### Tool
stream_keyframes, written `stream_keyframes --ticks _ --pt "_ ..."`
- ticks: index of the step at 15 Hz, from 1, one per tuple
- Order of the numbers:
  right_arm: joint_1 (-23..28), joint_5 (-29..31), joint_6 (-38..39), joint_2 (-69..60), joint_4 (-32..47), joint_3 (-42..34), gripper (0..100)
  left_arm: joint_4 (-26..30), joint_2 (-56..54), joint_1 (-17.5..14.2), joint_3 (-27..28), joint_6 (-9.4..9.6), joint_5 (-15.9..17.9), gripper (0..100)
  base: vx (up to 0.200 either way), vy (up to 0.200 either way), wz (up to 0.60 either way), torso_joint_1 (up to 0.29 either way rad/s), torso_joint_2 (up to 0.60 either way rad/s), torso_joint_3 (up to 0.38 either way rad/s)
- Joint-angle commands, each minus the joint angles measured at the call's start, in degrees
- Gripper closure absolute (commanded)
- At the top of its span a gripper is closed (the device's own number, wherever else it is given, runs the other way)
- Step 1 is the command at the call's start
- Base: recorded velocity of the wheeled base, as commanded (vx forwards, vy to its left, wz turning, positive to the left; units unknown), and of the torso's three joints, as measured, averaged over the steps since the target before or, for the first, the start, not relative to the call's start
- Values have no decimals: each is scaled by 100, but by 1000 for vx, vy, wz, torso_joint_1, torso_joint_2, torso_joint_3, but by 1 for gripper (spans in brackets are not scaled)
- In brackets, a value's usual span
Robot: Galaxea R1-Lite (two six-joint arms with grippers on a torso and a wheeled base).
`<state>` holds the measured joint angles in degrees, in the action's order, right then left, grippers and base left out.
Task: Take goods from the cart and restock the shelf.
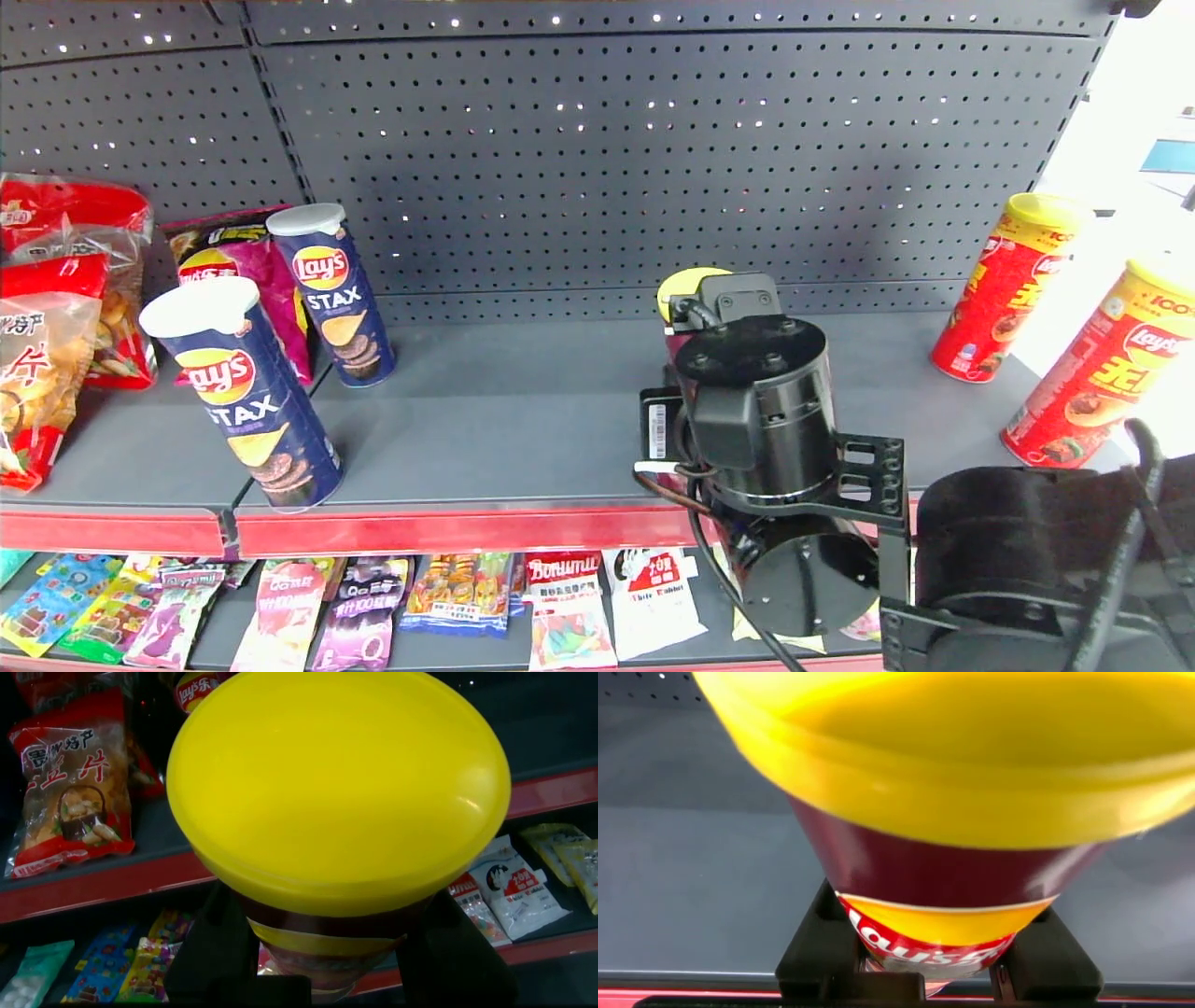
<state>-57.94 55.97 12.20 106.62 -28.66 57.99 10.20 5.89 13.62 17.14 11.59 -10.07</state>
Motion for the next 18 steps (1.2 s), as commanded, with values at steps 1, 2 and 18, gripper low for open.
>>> stream_keyframes --ticks 1,2,18 --pt "-7 2 1 17 10 -7 100 -1 0 1 -9 1 -4 100 0 0 0 0 0 0" --pt "-7 28 1 17 10 -7 100 -1 0 1 -9 1 -4 100 0 0 0 0 0 0" --pt "-86 125 1 61 1 37 0 -1 0 1 -18 -8 5 100 0 0 0 0 0 0"
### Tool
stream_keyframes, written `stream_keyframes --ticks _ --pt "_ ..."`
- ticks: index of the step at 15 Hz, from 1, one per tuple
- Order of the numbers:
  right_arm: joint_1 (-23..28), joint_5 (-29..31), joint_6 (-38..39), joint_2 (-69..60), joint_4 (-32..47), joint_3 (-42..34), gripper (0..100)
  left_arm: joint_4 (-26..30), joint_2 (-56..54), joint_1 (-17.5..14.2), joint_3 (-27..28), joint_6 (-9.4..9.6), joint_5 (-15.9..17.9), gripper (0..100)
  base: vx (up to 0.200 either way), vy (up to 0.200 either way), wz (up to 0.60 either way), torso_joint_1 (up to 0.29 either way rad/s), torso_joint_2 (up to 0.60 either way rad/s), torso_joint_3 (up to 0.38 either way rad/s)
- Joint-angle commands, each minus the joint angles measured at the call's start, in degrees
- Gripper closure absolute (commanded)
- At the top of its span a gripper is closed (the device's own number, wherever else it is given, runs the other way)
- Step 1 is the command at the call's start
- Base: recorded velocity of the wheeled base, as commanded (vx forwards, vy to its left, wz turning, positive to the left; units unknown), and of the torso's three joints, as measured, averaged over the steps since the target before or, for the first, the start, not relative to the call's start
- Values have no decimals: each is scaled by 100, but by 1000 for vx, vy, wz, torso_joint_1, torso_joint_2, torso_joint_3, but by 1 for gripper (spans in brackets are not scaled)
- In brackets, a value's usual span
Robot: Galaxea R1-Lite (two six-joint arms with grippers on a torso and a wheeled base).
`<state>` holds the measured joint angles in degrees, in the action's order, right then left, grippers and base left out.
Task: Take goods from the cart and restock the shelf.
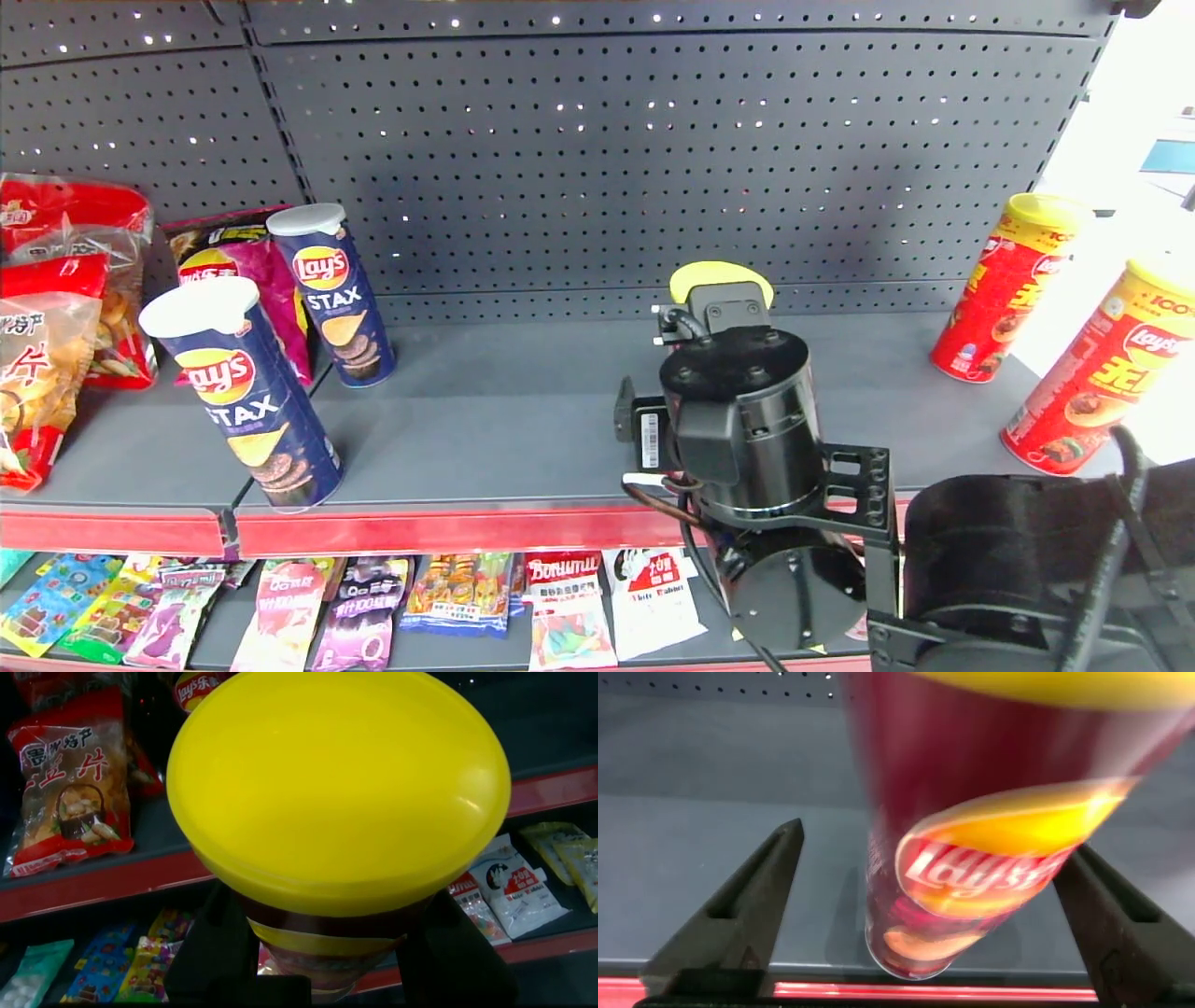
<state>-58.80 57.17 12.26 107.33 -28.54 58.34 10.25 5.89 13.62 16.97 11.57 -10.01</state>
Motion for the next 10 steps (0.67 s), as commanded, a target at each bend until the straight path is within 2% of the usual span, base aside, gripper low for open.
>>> stream_keyframes --ticks 1,7,10 --pt "0 4 -5 -19 -11 2 0 3 0 1 -1 3 -1 100 0 0 0 0 0 0" --pt "-220 -13 233 -247 -11 -51 0 -6 0 1 -1 3 -1 100 0 0 0 0 0 0" --pt "-220 4 233 -590 -3 -359 0 -6 0 1 -1 3 8 100 0 0 0 0 0 0"
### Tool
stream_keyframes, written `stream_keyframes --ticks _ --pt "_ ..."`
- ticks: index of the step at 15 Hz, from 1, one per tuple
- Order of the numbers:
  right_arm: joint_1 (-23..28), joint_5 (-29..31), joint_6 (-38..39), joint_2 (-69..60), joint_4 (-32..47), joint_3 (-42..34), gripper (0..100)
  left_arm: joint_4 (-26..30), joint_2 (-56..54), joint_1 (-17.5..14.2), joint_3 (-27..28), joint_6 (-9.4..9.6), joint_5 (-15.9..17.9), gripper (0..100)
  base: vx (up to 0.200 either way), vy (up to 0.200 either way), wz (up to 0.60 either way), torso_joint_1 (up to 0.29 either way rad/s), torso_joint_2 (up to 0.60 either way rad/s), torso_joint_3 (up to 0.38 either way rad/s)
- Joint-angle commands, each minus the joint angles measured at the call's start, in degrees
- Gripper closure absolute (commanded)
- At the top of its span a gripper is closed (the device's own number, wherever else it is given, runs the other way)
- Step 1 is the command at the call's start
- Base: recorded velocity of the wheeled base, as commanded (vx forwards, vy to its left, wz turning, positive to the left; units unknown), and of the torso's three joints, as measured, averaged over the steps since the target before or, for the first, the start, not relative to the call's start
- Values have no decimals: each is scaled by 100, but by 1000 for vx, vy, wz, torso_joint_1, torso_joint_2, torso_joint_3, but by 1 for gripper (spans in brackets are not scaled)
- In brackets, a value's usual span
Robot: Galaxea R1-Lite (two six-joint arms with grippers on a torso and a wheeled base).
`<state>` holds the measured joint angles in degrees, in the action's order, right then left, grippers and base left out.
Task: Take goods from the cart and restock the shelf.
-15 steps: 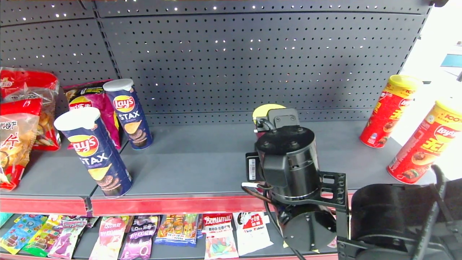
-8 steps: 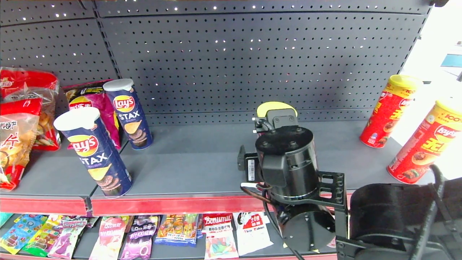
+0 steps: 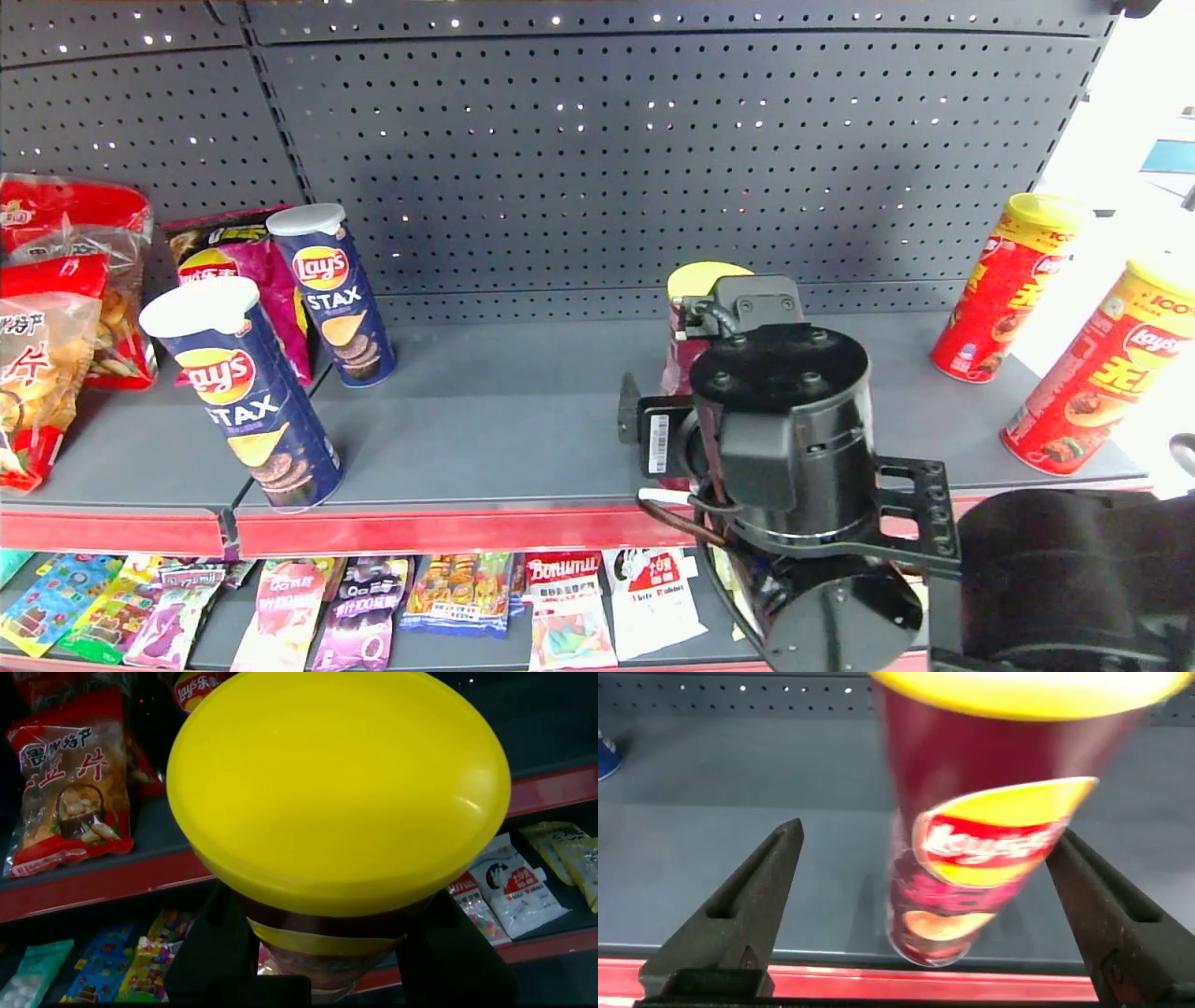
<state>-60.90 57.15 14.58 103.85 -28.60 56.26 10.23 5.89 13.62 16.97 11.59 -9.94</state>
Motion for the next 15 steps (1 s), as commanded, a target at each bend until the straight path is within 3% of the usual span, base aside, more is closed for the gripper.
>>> stream_keyframes --ticks 1,6,10,15 --pt "-9 7 1 -374 3 -335 0 6 0 1 -9 1 0 100 0 0 0 0 0 0" --pt "-62 -2 -8 -902 3 -783 0 -3 0 1 -62 -8 0 100 0 0 0 0 0 0" --pt "-449 -64 10 -1605 3 -1521 0 -12 0 1 -80 1 0 100 0 0 0 0 0 0" --pt "-484 -670 159 -2396 3 -2260 0 -12 0 1 -89 1 9 100 0 0 0 0 0 0"
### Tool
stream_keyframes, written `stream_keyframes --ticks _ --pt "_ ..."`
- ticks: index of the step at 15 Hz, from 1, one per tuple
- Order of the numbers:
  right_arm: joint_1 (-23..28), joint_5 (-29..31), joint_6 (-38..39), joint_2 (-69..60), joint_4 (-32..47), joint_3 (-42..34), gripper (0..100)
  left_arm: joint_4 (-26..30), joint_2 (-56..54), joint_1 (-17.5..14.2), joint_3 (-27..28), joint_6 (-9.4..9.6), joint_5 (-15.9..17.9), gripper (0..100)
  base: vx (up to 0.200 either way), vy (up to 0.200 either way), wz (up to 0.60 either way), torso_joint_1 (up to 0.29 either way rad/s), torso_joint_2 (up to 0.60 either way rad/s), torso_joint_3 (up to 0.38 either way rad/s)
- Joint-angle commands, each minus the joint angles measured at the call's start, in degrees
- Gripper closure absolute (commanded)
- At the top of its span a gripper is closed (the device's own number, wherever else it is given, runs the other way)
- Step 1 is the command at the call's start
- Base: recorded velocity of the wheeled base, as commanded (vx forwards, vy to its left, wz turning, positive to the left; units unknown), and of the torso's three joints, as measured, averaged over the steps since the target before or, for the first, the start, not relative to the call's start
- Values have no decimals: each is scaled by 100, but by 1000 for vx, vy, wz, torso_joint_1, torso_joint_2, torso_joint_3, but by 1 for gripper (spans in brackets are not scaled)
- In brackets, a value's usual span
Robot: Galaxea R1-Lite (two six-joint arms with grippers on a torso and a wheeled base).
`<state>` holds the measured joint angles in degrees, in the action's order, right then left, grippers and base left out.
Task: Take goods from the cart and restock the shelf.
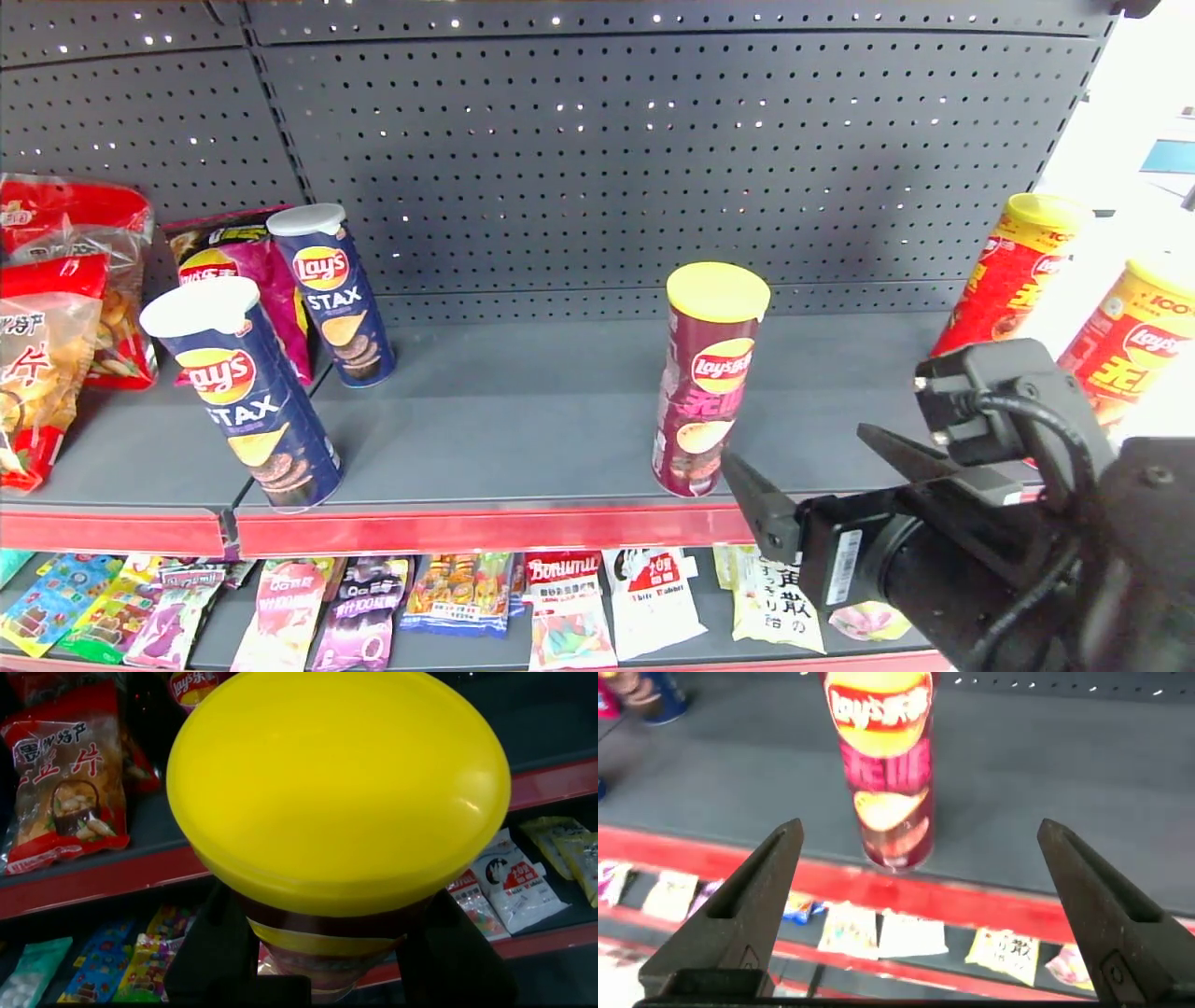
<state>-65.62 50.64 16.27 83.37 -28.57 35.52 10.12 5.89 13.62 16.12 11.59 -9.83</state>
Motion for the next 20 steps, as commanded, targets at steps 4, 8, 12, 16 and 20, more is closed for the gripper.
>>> stream_keyframes --ticks 4,8,12,16,20 --pt "401 -432 -1206 -1332 1 -564 0 -1 0 9 -38 1 7 100 0 0 0 0 0 0" --pt "1482 -1214 -1856 -1657 -17 -450 0 -10 0 9 -100 -8 60 100 0 0 0 0 0 0" --pt "3917 -2603 -2260 -2431 45 -749 0 -10 9 9 -74 -17 306 100 0 0 0 0 0 0" --pt "4374 -3842 -2533 -3582 159 -1478 0 -10 9 18 58 -166 552 100 0 0 0 0 0 0" --pt "4444 -4704 -2524 -4813 1012 -2102 0 -10 53 36 102 -298 780 100 0 0 0 0 0 0"
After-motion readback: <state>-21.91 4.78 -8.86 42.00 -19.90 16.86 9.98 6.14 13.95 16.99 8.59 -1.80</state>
